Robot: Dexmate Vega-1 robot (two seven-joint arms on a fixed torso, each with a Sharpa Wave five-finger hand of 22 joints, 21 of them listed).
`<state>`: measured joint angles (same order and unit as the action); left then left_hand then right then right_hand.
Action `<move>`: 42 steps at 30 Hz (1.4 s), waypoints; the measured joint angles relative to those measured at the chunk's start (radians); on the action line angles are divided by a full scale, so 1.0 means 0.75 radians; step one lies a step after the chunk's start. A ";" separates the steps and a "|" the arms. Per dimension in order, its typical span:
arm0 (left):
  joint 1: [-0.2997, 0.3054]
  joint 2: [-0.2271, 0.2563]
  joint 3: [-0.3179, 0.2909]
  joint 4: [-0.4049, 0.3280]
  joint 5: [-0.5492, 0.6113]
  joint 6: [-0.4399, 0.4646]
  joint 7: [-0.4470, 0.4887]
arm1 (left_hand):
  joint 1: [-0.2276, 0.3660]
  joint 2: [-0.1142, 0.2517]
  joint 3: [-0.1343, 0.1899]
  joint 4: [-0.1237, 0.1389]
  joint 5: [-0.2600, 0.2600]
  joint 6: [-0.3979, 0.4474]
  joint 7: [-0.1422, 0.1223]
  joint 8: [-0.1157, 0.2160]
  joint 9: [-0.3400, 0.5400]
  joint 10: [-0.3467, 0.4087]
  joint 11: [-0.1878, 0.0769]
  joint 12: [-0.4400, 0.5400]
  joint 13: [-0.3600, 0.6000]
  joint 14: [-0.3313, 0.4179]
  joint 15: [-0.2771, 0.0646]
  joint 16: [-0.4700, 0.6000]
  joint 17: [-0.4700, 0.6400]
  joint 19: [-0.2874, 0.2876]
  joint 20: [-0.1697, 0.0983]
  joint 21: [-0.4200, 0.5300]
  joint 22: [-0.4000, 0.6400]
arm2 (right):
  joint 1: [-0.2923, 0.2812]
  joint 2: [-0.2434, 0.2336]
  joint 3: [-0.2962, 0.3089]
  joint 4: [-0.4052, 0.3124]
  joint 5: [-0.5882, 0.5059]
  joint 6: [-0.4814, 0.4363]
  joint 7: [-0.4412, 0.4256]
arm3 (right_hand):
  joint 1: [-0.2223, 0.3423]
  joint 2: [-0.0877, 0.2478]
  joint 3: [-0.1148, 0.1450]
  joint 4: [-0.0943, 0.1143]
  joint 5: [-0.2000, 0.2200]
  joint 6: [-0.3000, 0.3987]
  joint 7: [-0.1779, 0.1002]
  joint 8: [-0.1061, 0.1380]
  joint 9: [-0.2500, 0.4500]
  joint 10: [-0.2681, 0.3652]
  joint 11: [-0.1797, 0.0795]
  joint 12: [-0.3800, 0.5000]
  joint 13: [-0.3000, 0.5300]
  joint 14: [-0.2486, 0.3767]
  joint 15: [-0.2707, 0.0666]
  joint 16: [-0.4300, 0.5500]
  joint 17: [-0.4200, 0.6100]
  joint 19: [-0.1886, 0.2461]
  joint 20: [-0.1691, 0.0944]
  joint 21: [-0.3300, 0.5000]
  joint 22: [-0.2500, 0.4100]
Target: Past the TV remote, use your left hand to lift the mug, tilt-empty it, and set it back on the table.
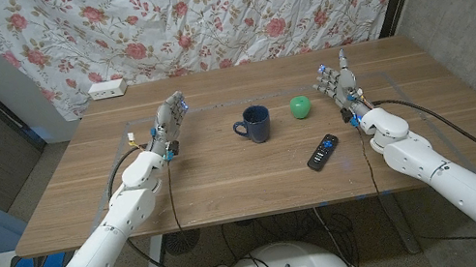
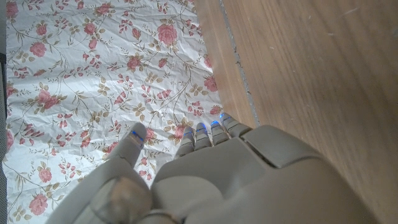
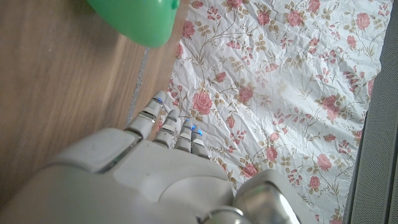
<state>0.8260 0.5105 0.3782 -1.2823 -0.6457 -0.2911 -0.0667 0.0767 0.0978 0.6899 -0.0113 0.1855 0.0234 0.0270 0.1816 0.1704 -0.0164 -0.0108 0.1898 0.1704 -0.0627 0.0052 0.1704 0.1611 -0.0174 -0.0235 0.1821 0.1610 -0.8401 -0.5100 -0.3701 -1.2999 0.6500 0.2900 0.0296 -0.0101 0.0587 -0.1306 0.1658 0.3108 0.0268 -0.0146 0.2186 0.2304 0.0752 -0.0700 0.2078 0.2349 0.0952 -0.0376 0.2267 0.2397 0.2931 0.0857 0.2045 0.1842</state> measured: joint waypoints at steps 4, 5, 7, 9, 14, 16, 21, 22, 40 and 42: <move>-0.015 0.004 0.007 0.017 0.000 -0.003 -0.022 | 0.029 -0.016 0.007 -0.055 -0.001 0.005 -0.005 0.000 0.000 0.012 -0.012 0.000 0.006 0.005 -0.005 0.000 0.000 0.000 0.000 0.000 0.000 | 0.000 0.000 0.000 0.000 0.000 0.000 0.000 | 0.016 0.015 0.000 0.000 0.000 0.000 0.000 0.000 0.000 0.000 0.000 0.000 0.000 0.000 0.000 0.000 0.000 0.000 0.000 0.000 0.000; -0.015 0.004 0.007 0.017 0.000 -0.003 -0.027 | 0.032 -0.018 0.006 -0.065 -0.005 0.005 -0.005 0.000 0.000 0.012 -0.012 0.000 0.006 0.005 -0.005 0.000 0.000 0.000 0.000 0.000 0.000 | 0.000 0.000 0.000 0.000 0.000 0.000 0.000 | 0.016 0.015 0.000 0.000 0.000 0.000 0.000 0.000 0.000 0.000 0.000 0.000 0.000 0.000 0.000 0.000 0.000 0.000 0.000 0.000 0.000; -0.017 0.010 0.009 0.020 -0.001 -0.003 -0.038 | 0.042 -0.016 0.009 -0.078 -0.006 0.005 -0.005 0.000 0.000 0.012 -0.012 0.000 0.006 0.005 -0.005 0.000 0.000 0.000 0.000 0.000 0.000 | 0.000 0.000 0.000 0.000 0.000 0.000 0.000 | 0.016 0.015 0.000 0.000 0.000 0.000 0.000 0.000 0.000 0.000 0.000 0.000 0.000 0.000 0.000 0.000 0.000 0.000 0.000 0.000 0.000; -0.017 0.013 0.009 0.020 -0.003 -0.003 -0.048 | 0.052 -0.024 0.008 -0.093 -0.006 0.008 -0.008 0.000 0.000 0.012 -0.012 0.000 0.006 0.008 -0.008 0.000 0.000 0.000 0.000 0.000 0.000 | 0.000 0.000 0.000 0.000 0.000 0.000 0.000 | 0.016 0.015 0.000 0.000 0.000 0.000 0.000 0.000 0.000 0.000 0.000 0.000 0.000 0.000 0.000 0.000 0.000 0.000 0.000 0.000 0.000; -0.015 0.028 0.010 0.011 -0.010 -0.002 -0.075 | 0.067 -0.039 0.010 -0.129 -0.006 0.010 -0.010 0.010 0.000 0.017 -0.017 0.000 0.006 0.012 -0.012 0.000 0.000 0.000 0.000 0.000 0.000 | 0.000 0.000 0.000 0.001 0.000 0.000 0.000 | 0.016 0.015 0.000 0.000 0.000 0.000 0.000 0.000 0.000 0.000 0.000 0.000 0.000 0.000 0.000 0.000 0.000 0.000 0.000 0.000 0.000; -0.011 0.037 0.011 0.003 -0.014 0.001 -0.089 | 0.067 -0.039 0.011 -0.139 -0.006 0.010 -0.010 0.010 0.000 0.020 -0.019 0.000 0.006 0.011 -0.021 0.000 0.000 0.000 0.000 0.000 0.000 | 0.000 0.000 0.000 0.001 0.000 0.000 0.000 | 0.016 0.015 0.000 0.000 0.000 0.000 0.000 0.000 0.000 0.000 0.000 0.000 0.000 0.000 0.000 0.000 0.000 0.000 0.000 0.000 0.000; -0.001 0.066 0.011 -0.018 -0.024 0.005 -0.128 | 0.081 -0.053 0.012 -0.168 -0.006 0.010 -0.010 0.010 0.000 0.022 -0.021 0.000 0.006 0.012 -0.026 0.005 0.000 0.007 -0.007 0.000 0.000 | 0.000 0.000 0.000 0.001 0.000 0.000 0.001 | 0.016 0.015 0.000 0.000 0.000 0.000 0.000 0.000 0.000 0.000 0.000 0.000 0.000 0.000 0.000 0.000 0.000 0.000 0.000 0.000 0.000; 0.000 0.070 0.011 -0.020 -0.025 0.005 -0.134 | 0.090 -0.055 0.013 -0.170 -0.006 0.010 -0.010 0.010 0.000 0.022 -0.021 0.000 0.006 0.012 -0.026 0.005 0.000 0.007 -0.007 0.000 0.000 | 0.000 0.000 0.000 0.001 0.000 0.000 0.001 | 0.016 0.015 0.000 0.000 0.000 0.000 0.000 0.000 0.000 0.000 0.000 0.000 0.000 0.000 0.000 0.000 0.000 0.000 0.000 0.000 0.000; 0.007 0.130 0.026 -0.055 -0.043 0.008 -0.279 | 0.150 -0.080 0.024 -0.229 -0.006 0.017 -0.017 0.020 0.000 0.031 -0.031 0.000 0.006 0.024 -0.028 0.005 0.006 0.014 -0.014 0.000 0.000 | 0.000 0.000 0.000 0.001 0.000 0.000 0.001 | 0.016 0.015 0.000 0.000 0.000 0.000 0.000 0.000 0.000 0.000 0.000 0.000 0.000 0.000 0.000 0.000 0.000 0.000 0.000 0.000 0.000; 0.007 0.133 0.029 -0.058 -0.039 0.008 -0.293 | 0.153 -0.083 0.026 -0.230 -0.006 0.017 -0.017 0.020 0.000 0.031 -0.031 0.000 0.006 0.024 -0.028 0.005 0.006 0.014 -0.014 0.000 0.000 | 0.000 0.000 0.000 0.001 0.000 0.000 0.001 | 0.016 0.015 0.000 0.000 0.000 0.000 0.000 0.000 0.000 0.000 0.000 0.000 0.000 0.000 0.000 0.000 0.000 0.000 0.000 0.000 0.000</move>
<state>0.8310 0.6105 0.3997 -1.3257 -0.6747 -0.2854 -0.2863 0.1915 0.0358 0.7091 -0.1841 0.1808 0.0360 0.0143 0.1964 0.1701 0.0070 -0.0340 0.1897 0.1746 -0.0444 -0.0160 0.1742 0.1655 -0.0067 -0.0342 0.1821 0.1606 -0.8398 -0.5100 -0.3700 -1.2994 0.6500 0.2901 0.0303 0.0016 0.0702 -0.1306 0.1657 0.3107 0.0267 -0.0145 0.2186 0.2301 0.0750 -0.0698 0.2078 0.2346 0.0949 -0.0375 0.2266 0.2394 0.2928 0.0857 0.2045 0.1841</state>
